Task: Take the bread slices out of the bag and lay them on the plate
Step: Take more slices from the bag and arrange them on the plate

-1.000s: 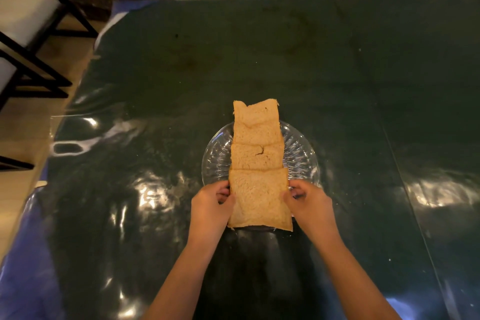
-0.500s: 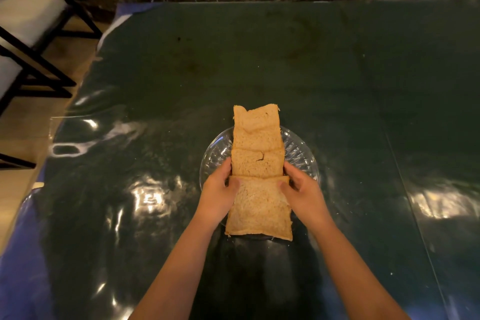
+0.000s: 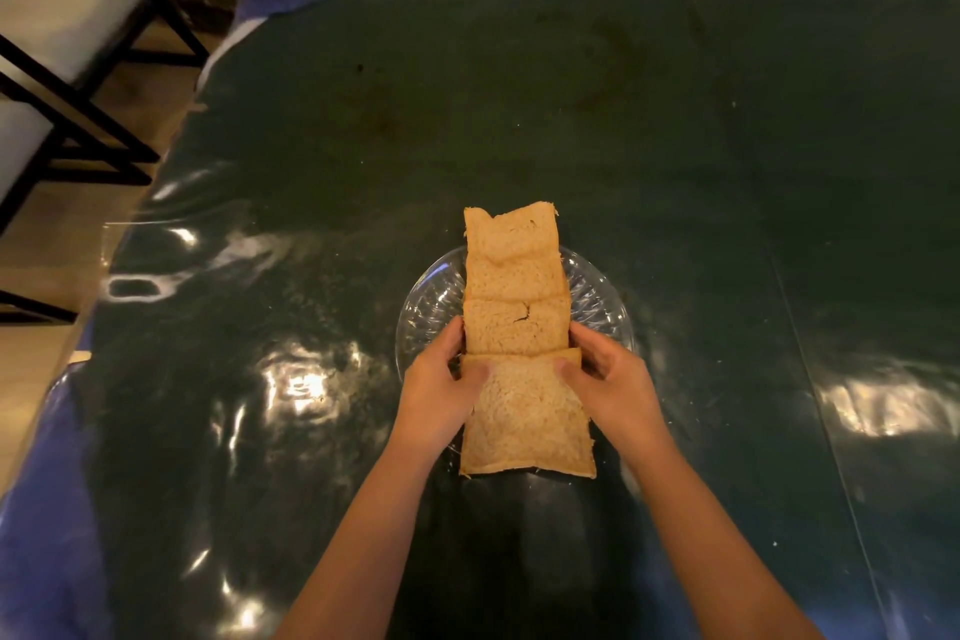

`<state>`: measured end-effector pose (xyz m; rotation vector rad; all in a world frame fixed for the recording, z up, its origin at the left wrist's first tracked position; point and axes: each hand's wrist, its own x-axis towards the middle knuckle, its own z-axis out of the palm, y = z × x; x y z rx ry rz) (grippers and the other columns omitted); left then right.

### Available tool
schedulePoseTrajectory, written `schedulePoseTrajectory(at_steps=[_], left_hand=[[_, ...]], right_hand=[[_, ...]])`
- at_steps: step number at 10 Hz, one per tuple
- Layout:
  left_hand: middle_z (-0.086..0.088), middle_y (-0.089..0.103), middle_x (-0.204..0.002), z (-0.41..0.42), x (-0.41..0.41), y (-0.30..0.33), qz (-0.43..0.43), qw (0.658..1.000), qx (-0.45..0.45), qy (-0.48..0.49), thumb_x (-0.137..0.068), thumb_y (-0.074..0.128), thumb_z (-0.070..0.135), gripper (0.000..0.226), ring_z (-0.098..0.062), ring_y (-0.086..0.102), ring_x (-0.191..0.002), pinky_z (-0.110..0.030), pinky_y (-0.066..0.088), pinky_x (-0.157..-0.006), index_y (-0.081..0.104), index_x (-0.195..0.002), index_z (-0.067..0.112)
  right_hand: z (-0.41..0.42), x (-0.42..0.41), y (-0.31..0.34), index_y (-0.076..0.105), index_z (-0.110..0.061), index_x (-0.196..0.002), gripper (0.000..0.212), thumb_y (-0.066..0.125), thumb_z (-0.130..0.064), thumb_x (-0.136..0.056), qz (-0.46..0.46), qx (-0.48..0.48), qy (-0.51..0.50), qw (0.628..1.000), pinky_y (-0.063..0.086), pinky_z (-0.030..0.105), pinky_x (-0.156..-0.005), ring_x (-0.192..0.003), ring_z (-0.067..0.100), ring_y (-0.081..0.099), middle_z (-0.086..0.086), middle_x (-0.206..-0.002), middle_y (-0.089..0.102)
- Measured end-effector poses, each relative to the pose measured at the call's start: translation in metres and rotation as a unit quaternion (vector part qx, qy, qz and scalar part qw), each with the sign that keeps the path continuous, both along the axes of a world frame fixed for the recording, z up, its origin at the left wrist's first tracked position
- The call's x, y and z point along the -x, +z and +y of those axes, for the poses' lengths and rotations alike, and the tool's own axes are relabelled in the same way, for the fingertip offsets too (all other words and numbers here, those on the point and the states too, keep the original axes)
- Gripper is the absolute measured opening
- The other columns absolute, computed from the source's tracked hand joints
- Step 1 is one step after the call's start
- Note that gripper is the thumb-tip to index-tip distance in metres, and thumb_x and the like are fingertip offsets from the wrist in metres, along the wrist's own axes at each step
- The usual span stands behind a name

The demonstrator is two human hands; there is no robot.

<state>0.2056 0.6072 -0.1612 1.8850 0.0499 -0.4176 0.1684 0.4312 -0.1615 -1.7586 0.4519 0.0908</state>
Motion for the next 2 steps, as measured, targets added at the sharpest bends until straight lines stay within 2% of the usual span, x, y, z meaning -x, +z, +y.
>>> schedulePoseTrajectory(at_steps=[1,2], left_hand=[[0.045,0.06,-0.083,0.0035,0.0011,0.0035,0.004,1.0,-0.011,0.015,-0.079,0.065,0.006,0.057,0.024,0.054,-0.087,0.003,0.041,-0.066,0.053,-0.092,0.06],[0.044,0.059,-0.083,0.0055,0.0019,0.0052,0.0,1.0,-0.01,0.019,-0.077,0.068,0.004,0.058,0.025,0.054,-0.086,0.004,0.04,-0.067,0.053,-0.094,0.057]], right_hand=[[-0.0023,0.0028,0.0012,0.06,-0.037,-0.11,0.042,0.066,-0.01,-0.079,-0.003,0.022,0.0,1.0,0.047,0.008,-0.071,-0.091,-0.014,0.058,-0.033,-0.096,0.059],[-0.0045,0.0016,0.0029,0.059,-0.035,-0.11,0.042,0.067,-0.009,-0.078,-0.005,0.025,0.0,1.0,0.047,0.005,-0.07,-0.09,-0.012,0.057,-0.031,-0.095,0.058]])
